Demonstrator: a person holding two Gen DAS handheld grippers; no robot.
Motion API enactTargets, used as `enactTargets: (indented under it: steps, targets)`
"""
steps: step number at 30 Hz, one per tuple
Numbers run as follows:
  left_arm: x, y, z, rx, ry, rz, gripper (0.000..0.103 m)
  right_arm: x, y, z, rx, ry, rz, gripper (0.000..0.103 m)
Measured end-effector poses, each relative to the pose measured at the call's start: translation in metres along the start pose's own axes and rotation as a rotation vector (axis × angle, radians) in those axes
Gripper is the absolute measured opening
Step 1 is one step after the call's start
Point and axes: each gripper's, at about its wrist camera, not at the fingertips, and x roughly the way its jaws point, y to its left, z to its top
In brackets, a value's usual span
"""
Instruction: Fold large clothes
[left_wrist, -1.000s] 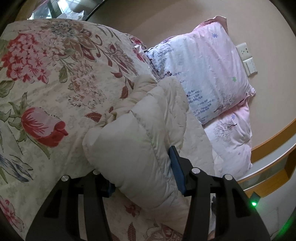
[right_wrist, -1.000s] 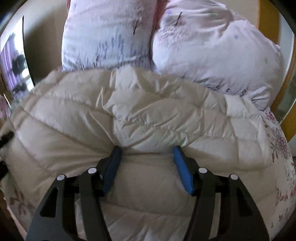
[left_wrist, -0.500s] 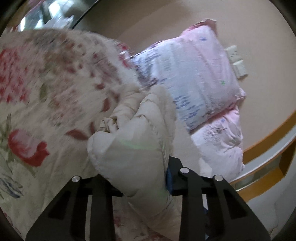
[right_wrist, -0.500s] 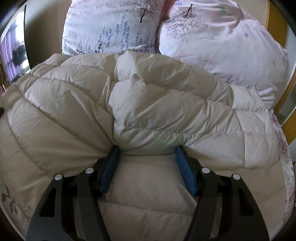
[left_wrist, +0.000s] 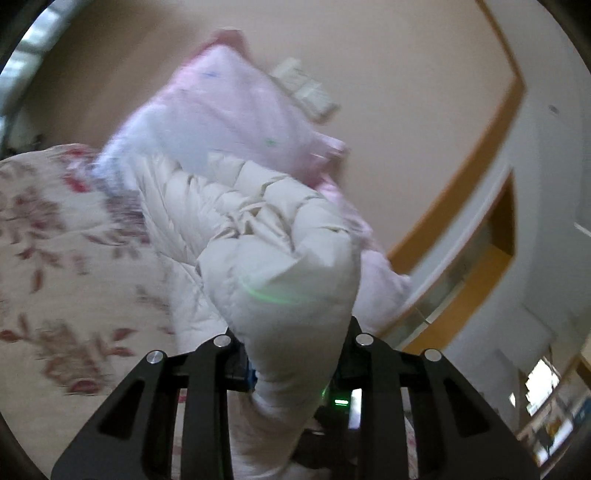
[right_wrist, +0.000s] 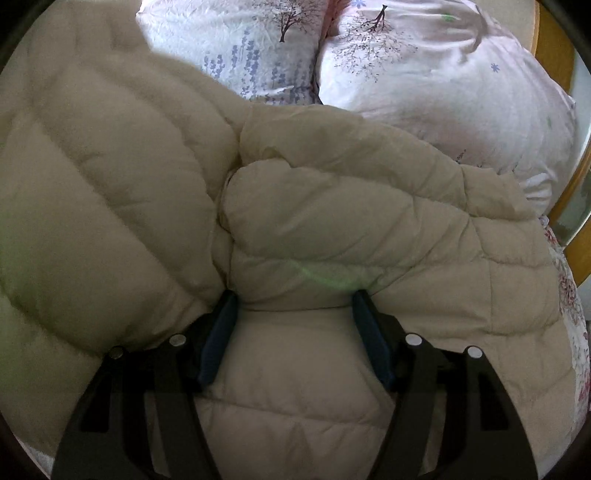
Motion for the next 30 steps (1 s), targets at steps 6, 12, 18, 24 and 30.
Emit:
enactTargets:
  steps: [6,12,18,24,30]
  targets:
    - [0.032,-0.038,-0.015,0.049,0.075,-0.099,0.028,-0.006,-0.015,0.002,0.010,-0.009,0.085,0.069]
    - [0.051,-0.060,-0.029,0.118,0.122,-0.105,0.028,-0.040,-0.068,-0.010,0.113,-0.055,0.186,0.069]
    - [0.063,-0.073,-0.044,0.161,0.163,-0.124,0.028,-0.061,-0.146,-0.035,0.260,-0.069,0.095,0.068]
    - [0.083,-0.099,-0.075,0.243,0.292,-0.192,0.028,-0.023,-0.160,-0.027,0.268,0.012,0.142,0.066]
    - [0.111,-0.105,-0.111,0.261,0.442,-0.219,0.028,-0.004,-0.168,-0.012,0.280,0.010,0.265,0.067]
